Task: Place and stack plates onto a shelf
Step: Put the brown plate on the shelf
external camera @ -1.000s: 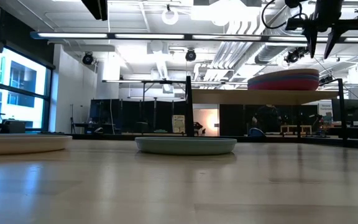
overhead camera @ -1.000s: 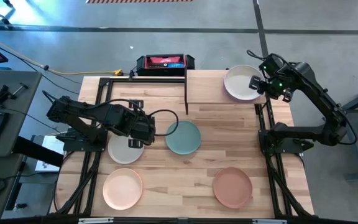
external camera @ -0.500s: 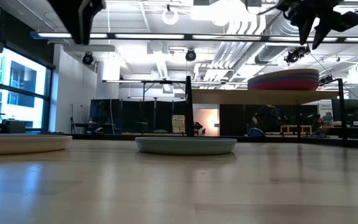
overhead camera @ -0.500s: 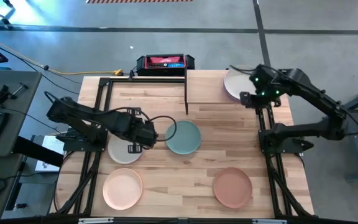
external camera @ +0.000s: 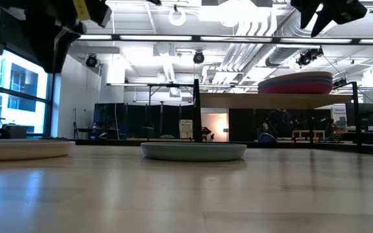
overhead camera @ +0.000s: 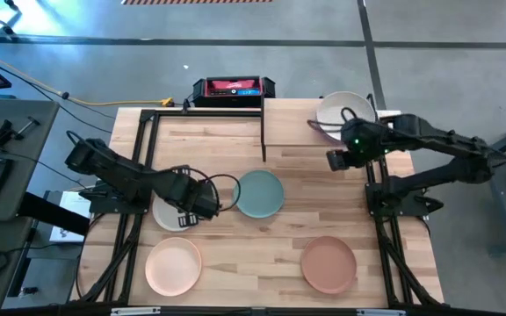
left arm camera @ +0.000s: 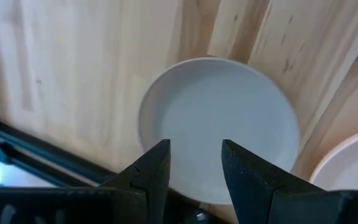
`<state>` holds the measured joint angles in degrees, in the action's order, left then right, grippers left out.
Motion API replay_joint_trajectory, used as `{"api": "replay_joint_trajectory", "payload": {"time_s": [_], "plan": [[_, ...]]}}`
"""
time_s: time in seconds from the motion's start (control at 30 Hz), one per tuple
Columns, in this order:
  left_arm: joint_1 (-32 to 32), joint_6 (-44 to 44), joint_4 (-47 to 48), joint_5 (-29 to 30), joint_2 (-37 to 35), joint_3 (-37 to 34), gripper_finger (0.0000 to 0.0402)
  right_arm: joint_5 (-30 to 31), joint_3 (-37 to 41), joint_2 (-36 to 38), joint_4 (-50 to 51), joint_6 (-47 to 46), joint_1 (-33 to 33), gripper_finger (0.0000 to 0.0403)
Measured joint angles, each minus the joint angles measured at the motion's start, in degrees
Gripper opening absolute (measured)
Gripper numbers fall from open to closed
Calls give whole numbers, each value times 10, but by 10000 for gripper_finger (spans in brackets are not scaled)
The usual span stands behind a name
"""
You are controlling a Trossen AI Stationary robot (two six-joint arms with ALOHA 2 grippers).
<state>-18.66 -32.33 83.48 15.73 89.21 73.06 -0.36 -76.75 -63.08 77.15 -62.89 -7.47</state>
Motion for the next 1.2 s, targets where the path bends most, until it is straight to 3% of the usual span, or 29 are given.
{"api": "replay_joint_trajectory", "payload": {"time_s": [0.3,0.7,0.9,1.2], "plan": [[-23,-77,-85,-69,0,-61,133,22,0,-59,-6,-42,99,118],[-53,-173,-171,-108,0,-127,133,21,0,-147,-44,-33,160,118],[-78,-199,-193,-107,0,-127,133,2,0,-192,-60,59,206,118],[-118,-201,-317,-107,0,-127,133,-22,0,-273,-80,222,287,118]]}}
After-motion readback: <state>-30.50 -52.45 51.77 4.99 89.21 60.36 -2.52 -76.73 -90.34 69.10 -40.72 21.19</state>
